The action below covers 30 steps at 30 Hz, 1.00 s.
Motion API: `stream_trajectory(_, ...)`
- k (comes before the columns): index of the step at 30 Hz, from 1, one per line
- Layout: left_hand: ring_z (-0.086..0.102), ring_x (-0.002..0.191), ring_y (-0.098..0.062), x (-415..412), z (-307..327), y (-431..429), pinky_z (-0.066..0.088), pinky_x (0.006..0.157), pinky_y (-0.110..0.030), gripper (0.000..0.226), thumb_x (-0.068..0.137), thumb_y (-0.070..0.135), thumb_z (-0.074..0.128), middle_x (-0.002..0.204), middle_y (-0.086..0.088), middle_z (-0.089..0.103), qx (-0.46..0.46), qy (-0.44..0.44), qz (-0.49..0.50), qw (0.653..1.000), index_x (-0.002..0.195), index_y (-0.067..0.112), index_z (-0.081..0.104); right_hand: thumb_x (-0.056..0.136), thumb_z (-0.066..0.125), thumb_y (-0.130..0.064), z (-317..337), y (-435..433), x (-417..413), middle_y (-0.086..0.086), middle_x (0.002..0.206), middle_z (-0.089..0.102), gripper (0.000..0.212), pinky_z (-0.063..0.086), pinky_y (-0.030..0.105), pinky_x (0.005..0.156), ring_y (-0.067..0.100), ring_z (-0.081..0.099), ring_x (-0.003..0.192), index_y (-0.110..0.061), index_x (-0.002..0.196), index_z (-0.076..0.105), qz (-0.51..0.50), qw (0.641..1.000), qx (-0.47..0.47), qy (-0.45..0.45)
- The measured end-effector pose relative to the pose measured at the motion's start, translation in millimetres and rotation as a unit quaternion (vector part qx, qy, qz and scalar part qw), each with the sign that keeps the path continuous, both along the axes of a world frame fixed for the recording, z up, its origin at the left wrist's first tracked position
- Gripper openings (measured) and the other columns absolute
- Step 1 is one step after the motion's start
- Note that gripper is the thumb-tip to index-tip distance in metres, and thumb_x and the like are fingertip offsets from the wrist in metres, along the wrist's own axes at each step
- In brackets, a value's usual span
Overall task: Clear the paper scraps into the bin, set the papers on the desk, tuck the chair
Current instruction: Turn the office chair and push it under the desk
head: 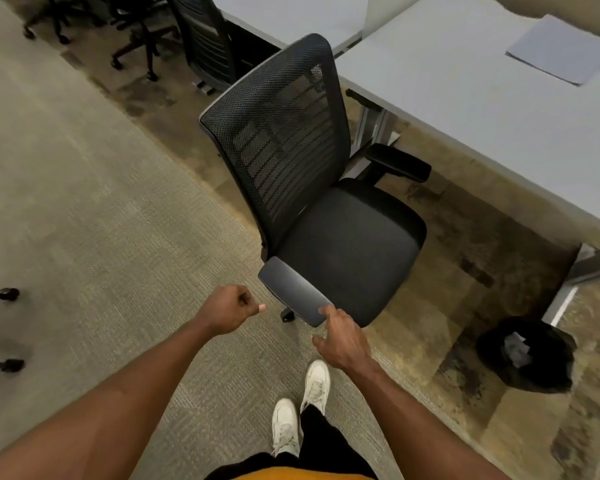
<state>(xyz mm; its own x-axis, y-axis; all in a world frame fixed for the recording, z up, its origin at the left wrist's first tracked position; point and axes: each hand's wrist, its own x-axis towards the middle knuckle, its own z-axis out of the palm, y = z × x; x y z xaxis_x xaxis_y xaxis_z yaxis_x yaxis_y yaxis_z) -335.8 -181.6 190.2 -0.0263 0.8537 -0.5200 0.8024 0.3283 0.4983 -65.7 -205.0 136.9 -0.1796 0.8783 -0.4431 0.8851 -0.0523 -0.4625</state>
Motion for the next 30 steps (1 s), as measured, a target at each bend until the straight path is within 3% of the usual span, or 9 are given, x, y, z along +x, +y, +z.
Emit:
stream_trajectory(4, 0.073, 0.083, -0.009, -10.3, 13.7, 39.9, 0.058, 0.075, -0.026, 0.059, 0.069, 0.079, 0.077, 0.085, 0.006, 0.077, 0.012, -0.015, 0.029, 0.999, 0.088, 0.023, 0.073, 0.088, 0.072, -0.047, -10.9, 29.1, -3.1, 0.007, 0.137, 0.057, 0.069, 0.054, 0.046, 0.098, 0.03, 0.056, 0.129, -0.022, 0.144, 0.04, 0.025, 0.999, -0.019, -0.016)
stream_trajectory(11, 0.069, 0.102, -0.018, -29.1, 36.5, 118.2, 0.058, 0.087, -0.035, 0.087, 0.065, 0.082, 0.076, 0.112, 0.0, 0.072, 0.077, 0.014, 0.061, 0.995, 0.119, 0.013, 0.069, 0.089, 0.073, -0.05, -31.4, 65.5, -8.8, 0.009, 0.14, 0.051, 0.074, 0.054, 0.049, 0.103, 0.03, 0.051, 0.132, -0.02, 0.145, 0.037, 0.049, 0.998, -0.037, -0.027)
stream_trajectory(16, 0.066, 0.114, -0.023, -45.6, 47.5, 172.0, 0.054, 0.092, -0.036, 0.115, 0.065, 0.082, 0.078, 0.143, -0.009, 0.061, 0.101, 0.011, 0.092, 0.991, 0.148, 0.008, 0.047, 0.088, 0.073, -0.054, -49.4, 78.7, -20.0, 0.011, 0.147, 0.045, 0.084, 0.053, 0.048, 0.105, 0.03, 0.045, 0.137, -0.02, 0.152, 0.032, 0.055, 0.997, -0.041, -0.044)
stream_trajectory(19, 0.065, 0.119, -0.023, -54.4, 50.8, 201.4, 0.054, 0.092, -0.038, 0.124, 0.064, 0.088, 0.076, 0.148, -0.005, 0.055, 0.118, -0.016, 0.129, 0.984, 0.154, 0.014, 0.034, 0.086, 0.075, -0.056, -60.3, 83.1, -31.7, 0.012, 0.15, 0.041, 0.096, 0.054, 0.046, 0.103, 0.03, 0.042, 0.138, -0.018, 0.158, 0.026, 0.057, 0.996, -0.041, -0.063)
stream_trajectory(21, 0.067, 0.117, -0.02, -59.3, 54.9, 220.5, 0.058, 0.096, -0.042, 0.117, 0.063, 0.091, 0.073, 0.141, 0.003, 0.058, 0.145, -0.058, 0.17, 0.973, 0.148, 0.018, 0.039, 0.084, 0.076, -0.058, -66.1, 86.6, -41.4, 0.012, 0.15, 0.04, 0.102, 0.054, 0.044, 0.101, 0.03, 0.042, 0.137, -0.017, 0.16, 0.023, 0.058, 0.994, -0.037, -0.084)
stream_trajectory(23, 0.071, 0.113, -0.017, -64.9, 58.1, 238.2, 0.061, 0.099, -0.049, 0.093, 0.068, 0.088, 0.074, 0.127, 0.007, 0.069, 0.184, -0.112, 0.2, 0.956, 0.131, 0.022, 0.056, 0.083, 0.077, -0.059, -70.0, 89.5, -52.1, 0.014, 0.149, 0.04, 0.105, 0.055, 0.043, 0.099, 0.031, 0.043, 0.135, -0.015, 0.161, 0.022, 0.057, 0.992, -0.036, -0.106)
stream_trajectory(25, 0.076, 0.106, -0.022, -69.6, 62.9, 254.1, 0.062, 0.094, -0.057, 0.074, 0.074, 0.082, 0.075, 0.111, -0.003, 0.079, 0.209, -0.164, 0.202, 0.943, 0.109, 0.017, 0.071, 0.083, 0.077, -0.058, -74.0, 90.1, -63.3, 0.016, 0.149, 0.041, 0.106, 0.056, 0.044, 0.098, 0.032, 0.044, 0.133, -0.014, 0.162, 0.022, 0.048, 0.99, -0.037, -0.129)
stream_trajectory(27, 0.077, 0.099, -0.036, -72.4, 66.6, 266.3, 0.061, 0.086, -0.067, 0.082, 0.077, 0.08, 0.075, 0.108, -0.024, 0.076, 0.216, -0.197, 0.202, 0.935, 0.099, 0.0, 0.071, 0.084, 0.077, -0.054, -76.1, 89.5, -73.1, 0.017, 0.147, 0.042, 0.104, 0.056, 0.045, 0.097, 0.032, 0.045, 0.131, -0.014, 0.162, 0.021, 0.032, 0.987, -0.039, -0.151)
stream_trajectory(30, 0.079, 0.097, -0.039, -76.5, 78.2, 275.2, 0.065, 0.074, -0.064, 0.065, 0.078, 0.083, 0.072, 0.106, -0.019, 0.079, 0.206, -0.232, 0.207, 0.928, 0.092, 0.019, 0.077, 0.089, 0.074, -0.039, -79.0, 87.1, -84.0, 0.016, 0.143, 0.047, 0.094, 0.052, 0.044, 0.098, 0.031, 0.049, 0.129, -0.014, 0.163, 0.021, 0.005, 0.983, -0.031, -0.178)
